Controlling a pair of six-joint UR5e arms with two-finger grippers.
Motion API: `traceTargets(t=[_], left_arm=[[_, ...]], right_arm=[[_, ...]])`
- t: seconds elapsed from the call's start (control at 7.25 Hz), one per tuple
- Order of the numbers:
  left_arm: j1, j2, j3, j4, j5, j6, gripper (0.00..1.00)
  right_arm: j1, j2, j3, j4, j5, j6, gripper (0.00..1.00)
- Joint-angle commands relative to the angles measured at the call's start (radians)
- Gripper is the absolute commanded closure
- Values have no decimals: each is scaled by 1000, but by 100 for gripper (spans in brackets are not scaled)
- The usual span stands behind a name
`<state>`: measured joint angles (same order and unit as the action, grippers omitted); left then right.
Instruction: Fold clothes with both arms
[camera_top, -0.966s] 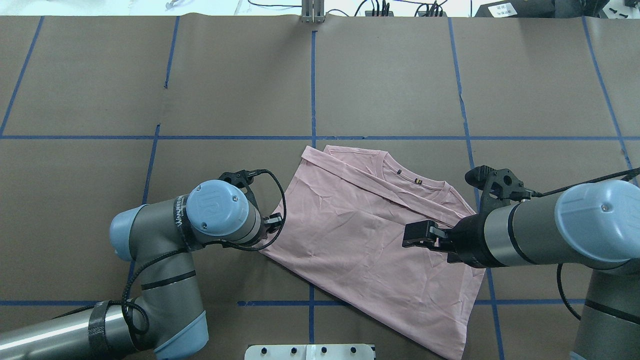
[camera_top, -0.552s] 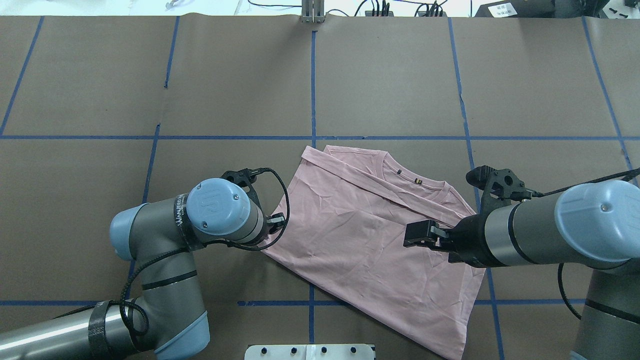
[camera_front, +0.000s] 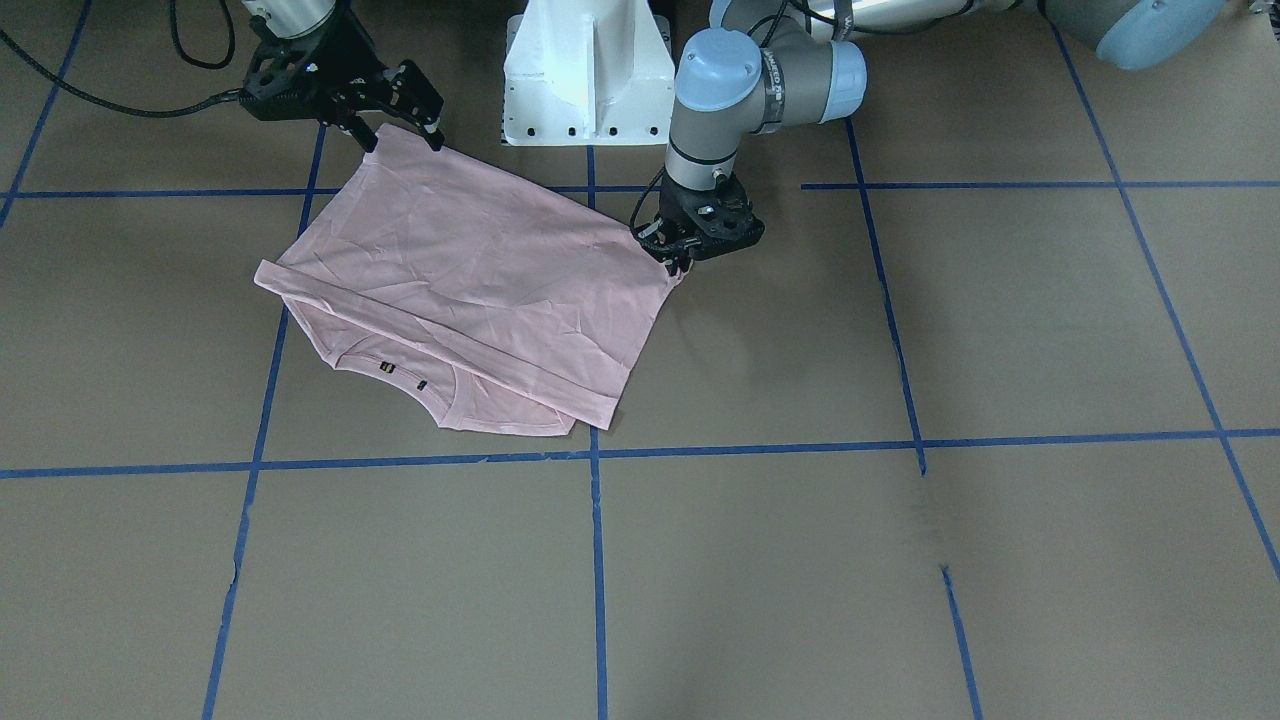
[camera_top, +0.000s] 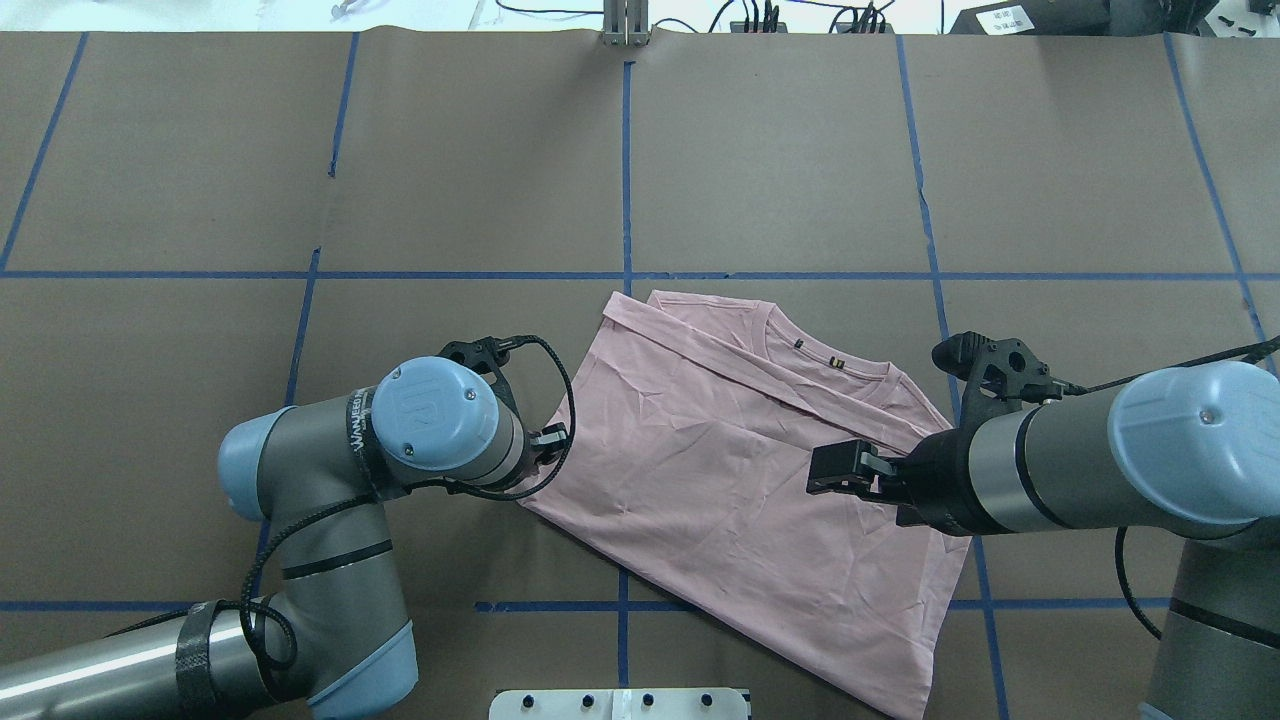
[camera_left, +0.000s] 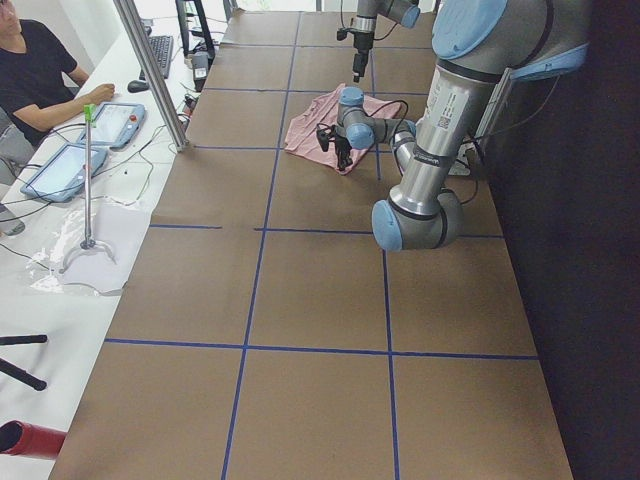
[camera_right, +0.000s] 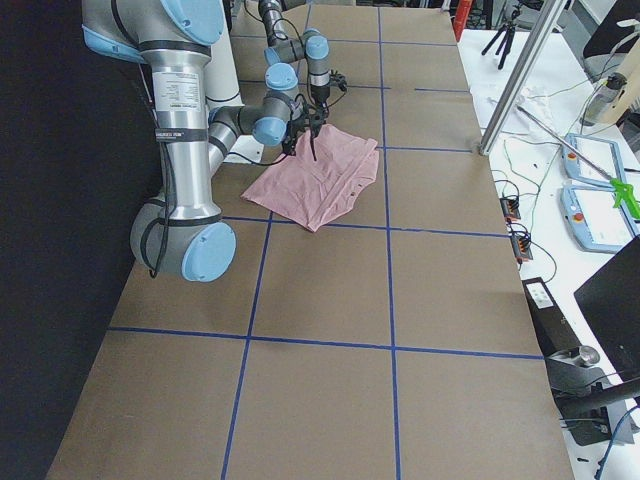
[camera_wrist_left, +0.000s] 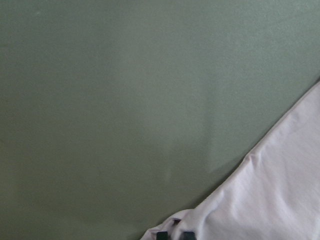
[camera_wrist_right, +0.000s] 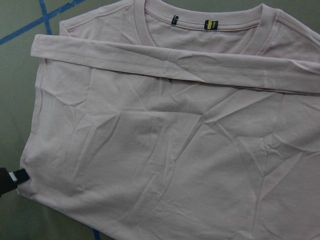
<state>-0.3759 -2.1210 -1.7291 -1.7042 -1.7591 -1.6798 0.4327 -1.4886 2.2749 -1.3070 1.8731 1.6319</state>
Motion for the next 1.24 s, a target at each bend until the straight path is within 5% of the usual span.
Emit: traceTargets(t=[0.0,0.69,0.97,1.1], left_arm=[[2,-4,-3,1,1,-29,0],[26,-2,8,0,3,-72,3],[26,3,8,0,3,-72,28],[26,3,8,0,4,-72,56]], right_arm=[[0,1,0,0,0,0,0],[3,-1,-2,0,0,0,0],[4,1,-2,0,0,0,0],[4,1,-2,0,1,0,0]])
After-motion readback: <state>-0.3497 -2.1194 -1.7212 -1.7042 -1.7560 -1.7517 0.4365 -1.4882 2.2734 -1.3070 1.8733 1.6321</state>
